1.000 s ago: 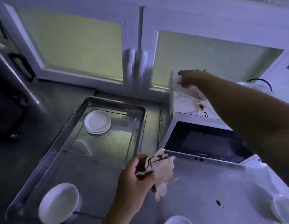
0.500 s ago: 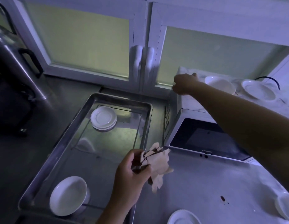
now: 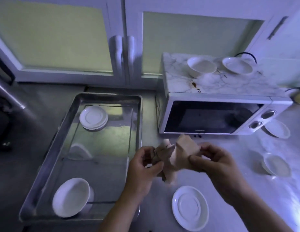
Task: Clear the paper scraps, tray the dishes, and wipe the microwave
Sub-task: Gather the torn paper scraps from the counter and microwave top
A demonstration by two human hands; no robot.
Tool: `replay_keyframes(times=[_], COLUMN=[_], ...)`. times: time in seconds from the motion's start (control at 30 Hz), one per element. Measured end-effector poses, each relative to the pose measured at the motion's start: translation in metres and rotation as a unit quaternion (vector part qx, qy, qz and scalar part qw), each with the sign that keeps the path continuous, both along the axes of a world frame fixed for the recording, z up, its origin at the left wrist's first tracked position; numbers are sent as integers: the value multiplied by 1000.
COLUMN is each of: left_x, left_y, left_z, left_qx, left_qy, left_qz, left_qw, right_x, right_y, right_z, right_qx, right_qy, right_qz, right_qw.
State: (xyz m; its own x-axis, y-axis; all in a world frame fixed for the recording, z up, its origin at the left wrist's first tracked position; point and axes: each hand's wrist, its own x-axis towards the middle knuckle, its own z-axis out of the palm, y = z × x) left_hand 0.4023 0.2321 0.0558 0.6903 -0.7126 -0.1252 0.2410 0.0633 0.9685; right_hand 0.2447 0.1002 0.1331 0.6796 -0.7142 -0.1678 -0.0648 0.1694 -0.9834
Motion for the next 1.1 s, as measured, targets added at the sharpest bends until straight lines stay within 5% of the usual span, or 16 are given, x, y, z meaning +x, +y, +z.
replay_keyframes(times=[0.3, 0.43, 0.77, 1.1], left_x=[-71, -97, -176, -343], left_y=[-38, -45, -51, -77], left_z=[5, 17, 35, 32], left_qx=[17, 10, 26, 65], left_qy=[56, 97, 90, 104], left_qz=[-219, -297, -287, -343], left_qw=[974, 950, 953, 931], right_x=[-95, -129, -201, -385], right_y=[46, 47, 32, 12], right_z=[-32, -34, -43, -48], right_qx=[1, 38, 52, 203], right_qy=[78, 44, -14, -90], right_qz=[-236, -281, -242, -122], right_qw=[968, 958, 969, 967])
